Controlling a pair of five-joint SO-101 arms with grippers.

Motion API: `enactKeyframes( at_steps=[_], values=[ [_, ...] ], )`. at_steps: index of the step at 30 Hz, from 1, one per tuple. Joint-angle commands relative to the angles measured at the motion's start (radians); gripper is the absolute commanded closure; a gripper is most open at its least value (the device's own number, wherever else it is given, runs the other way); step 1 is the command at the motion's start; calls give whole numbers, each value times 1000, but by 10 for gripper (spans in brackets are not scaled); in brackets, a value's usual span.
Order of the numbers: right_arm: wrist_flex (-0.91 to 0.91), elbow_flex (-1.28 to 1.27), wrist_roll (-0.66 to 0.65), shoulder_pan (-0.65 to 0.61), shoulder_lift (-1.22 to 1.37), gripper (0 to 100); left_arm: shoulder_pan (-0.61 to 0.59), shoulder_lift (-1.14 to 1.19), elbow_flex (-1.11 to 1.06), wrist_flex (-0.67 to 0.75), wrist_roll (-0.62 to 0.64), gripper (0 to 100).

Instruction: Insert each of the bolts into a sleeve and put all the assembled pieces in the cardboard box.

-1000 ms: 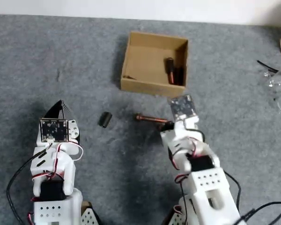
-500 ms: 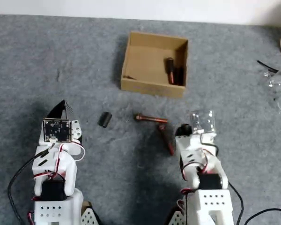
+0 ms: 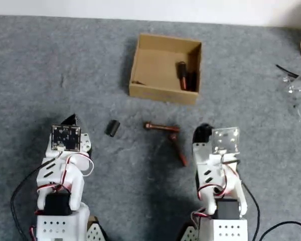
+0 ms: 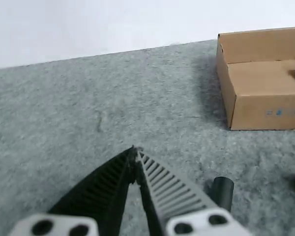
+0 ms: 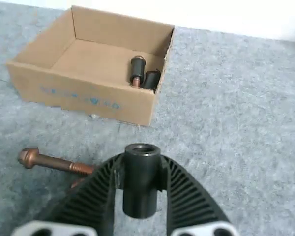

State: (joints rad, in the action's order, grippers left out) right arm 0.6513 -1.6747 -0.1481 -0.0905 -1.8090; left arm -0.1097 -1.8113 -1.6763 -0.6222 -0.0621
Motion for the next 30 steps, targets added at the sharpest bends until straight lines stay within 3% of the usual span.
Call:
enactKeyframes(
  at_steps=[1, 4, 7, 13, 22, 30],
  values=[
    [2, -81, 6, 12, -24, 995, 12, -15, 13, -5, 213, 993],
    [2, -81, 6, 12, -28, 995, 27, -10, 107, -71, 460, 994],
    [2, -81, 6, 12, -28, 995, 131, -8, 211, -150, 578, 994],
    [2, -82, -23, 12, -28, 995, 378, -7, 219, -86, 600, 994],
    [-35, -88, -44, 8, -28, 995, 406, 13, 220, -80, 594, 993],
    [-38, -90, -48, 8, -28, 995, 424, 470, 272, 244, 580, 993]
  ],
)
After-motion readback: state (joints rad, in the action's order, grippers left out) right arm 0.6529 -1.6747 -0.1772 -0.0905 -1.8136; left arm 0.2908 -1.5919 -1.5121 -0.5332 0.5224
